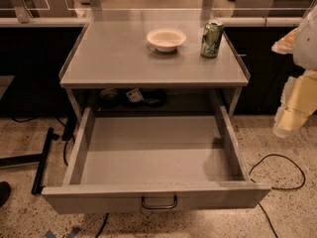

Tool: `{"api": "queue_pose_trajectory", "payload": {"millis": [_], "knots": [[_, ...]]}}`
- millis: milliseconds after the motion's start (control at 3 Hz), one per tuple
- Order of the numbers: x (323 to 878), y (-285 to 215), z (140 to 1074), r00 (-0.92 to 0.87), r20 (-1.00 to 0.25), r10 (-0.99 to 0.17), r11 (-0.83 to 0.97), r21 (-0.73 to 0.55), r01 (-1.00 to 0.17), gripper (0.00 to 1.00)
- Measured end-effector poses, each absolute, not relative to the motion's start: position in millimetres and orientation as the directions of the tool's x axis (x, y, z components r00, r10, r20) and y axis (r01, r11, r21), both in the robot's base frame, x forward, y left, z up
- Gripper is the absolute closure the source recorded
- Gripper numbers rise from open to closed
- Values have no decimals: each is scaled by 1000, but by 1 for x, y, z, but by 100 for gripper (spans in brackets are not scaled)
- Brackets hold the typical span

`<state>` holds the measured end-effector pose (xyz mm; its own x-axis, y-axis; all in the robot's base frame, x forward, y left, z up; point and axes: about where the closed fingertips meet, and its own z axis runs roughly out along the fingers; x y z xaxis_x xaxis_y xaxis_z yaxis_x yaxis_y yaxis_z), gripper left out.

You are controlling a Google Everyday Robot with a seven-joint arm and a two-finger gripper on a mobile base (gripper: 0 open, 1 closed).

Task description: Place green can into top drawer

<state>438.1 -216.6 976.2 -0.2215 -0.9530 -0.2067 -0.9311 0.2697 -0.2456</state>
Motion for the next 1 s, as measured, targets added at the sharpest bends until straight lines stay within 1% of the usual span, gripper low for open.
{"api": "queue_pose_trajectory", "payload": {"millis": [333, 667, 1000], "knots": [[438, -217, 976, -222, -208, -953, 270, -246, -931, 0], [451, -216, 979, -252, -270, -929, 318, -240, -917, 0], [480, -213, 981, -325, -393, -860, 423, -195, -885, 0]]}}
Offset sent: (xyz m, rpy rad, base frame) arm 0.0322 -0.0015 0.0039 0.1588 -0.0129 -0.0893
